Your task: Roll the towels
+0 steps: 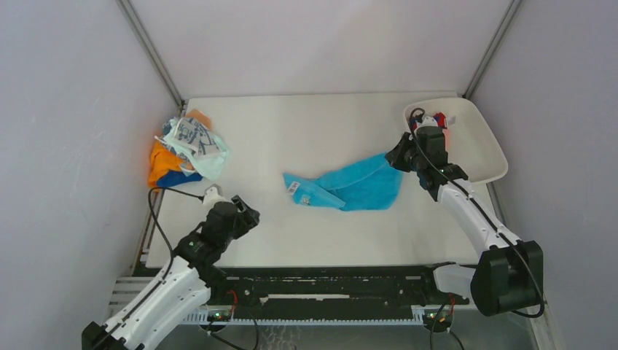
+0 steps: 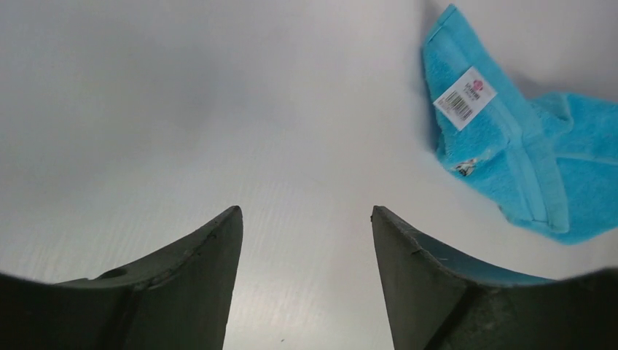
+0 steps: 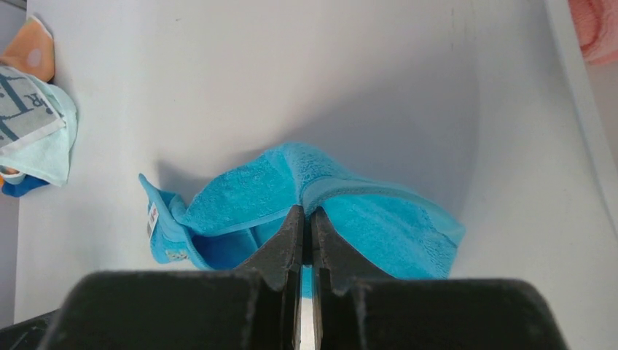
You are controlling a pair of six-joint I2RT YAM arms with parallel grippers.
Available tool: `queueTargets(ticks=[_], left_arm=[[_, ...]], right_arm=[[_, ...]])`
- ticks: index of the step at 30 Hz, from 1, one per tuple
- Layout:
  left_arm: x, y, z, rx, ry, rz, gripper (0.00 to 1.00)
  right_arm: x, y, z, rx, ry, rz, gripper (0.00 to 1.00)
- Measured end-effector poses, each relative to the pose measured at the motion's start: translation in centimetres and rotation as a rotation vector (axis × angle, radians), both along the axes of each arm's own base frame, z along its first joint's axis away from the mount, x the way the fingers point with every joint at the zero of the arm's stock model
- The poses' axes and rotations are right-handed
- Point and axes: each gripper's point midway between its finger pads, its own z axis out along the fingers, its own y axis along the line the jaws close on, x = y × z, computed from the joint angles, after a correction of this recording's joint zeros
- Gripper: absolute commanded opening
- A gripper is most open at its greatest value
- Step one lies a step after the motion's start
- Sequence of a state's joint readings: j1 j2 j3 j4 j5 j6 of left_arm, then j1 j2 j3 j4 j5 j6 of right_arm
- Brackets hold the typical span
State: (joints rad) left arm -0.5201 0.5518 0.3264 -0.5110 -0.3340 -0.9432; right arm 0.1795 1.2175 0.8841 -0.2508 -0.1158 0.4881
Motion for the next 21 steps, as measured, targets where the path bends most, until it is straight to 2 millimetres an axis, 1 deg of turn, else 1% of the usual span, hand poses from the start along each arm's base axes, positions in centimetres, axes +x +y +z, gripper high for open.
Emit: queueTargets(ticks=[2,5,8,11,13,16,21], left_arm=[[0.6,-0.2,0.8,-0.001,-0.006,0.004,0.73],[2.0,-1.2,1.8,0.011,0.023,-0.008,0.73],[4.3,-3.0,3.2,-0.007,0.037,-0.028,0.74],[7.1,-4.7,3.7,-0.027,0.053,-0.042,0.74],[8.7,-5.3,3.5,-0.044,0.072,-0.04,0.74],[11.3,-5.9,2.5,-0.067,0.117,-0.023,0.74],[13.8,-7.5,0.6,-0.106,0.203,0.007,0.73]], right_arm=[[0.0,0.4,-0.1,0.004,0.001,0.014,0.0],[-0.1,0.9,-0.3,0.01,0.001,0.033,0.0],[-0.3,1.5,-0.4,0.011,0.002,0.05,0.0],[-0.7,2.1,-0.8,0.008,0.008,0.071,0.0],[-0.9,2.5,-0.9,0.005,0.009,0.084,0.0],[-1.1,3.0,-0.9,0.0,0.008,0.101,0.0],[-1.2,3.3,-0.9,-0.009,0.0,0.114,0.0]])
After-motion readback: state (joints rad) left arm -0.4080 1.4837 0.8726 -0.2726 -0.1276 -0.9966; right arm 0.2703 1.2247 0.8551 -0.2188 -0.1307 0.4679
